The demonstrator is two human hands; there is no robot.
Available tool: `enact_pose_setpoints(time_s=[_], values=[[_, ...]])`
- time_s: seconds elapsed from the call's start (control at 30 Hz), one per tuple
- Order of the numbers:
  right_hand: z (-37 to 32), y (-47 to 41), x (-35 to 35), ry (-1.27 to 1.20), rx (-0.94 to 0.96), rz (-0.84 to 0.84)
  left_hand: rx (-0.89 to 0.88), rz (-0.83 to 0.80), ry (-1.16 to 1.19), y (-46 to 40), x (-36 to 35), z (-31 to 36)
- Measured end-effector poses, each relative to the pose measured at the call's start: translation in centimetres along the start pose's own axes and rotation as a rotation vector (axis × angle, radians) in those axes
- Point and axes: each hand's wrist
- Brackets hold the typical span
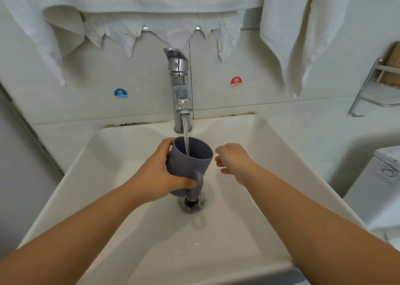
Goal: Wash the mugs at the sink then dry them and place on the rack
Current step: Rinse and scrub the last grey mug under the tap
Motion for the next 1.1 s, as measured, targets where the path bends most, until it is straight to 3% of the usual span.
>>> enact_pose_setpoints(time_s=[0.43,0.67,0.77,0.87,1.0,1.1], values=[[-0.1,-0.3,0.2,-0.038,-0.012,-0.039,-0.004,-0.111,-0.121,0.2,-2.2,-0.4],[0.0,-0.4,0.6,-0.099,-0.021,-0.042,-0.004,-0.038,-0.074,0.4,-0.5,-1.7],[0.0,-0.3,0.5,-0.051,-0.019,-0.052,0.019,-0.080,-0.151,0.6,0.5,-2.1],[0.3,-0.5,0.3,0.007,0.028,-0.045,-0.073,-0.095,-0.572,0.2,1.8,-2.0],[0.6,-0.5,0.0,0.057,0.094,-0.053,-0.482,-0.052,-1.294,-0.9,3.7,-0.9],[0.7,-0.6,0.1,0.085,0.126,-0.043,-0.705,-0.067,-1.567,-1.3,4.5,-0.1]])
Point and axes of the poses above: each hand's wrist, its own y-axis away from the middle knuckle, its own x-axis out of the back of the hand, z = x × y, and after that the axes turned 4 degrees about -y, right-handed
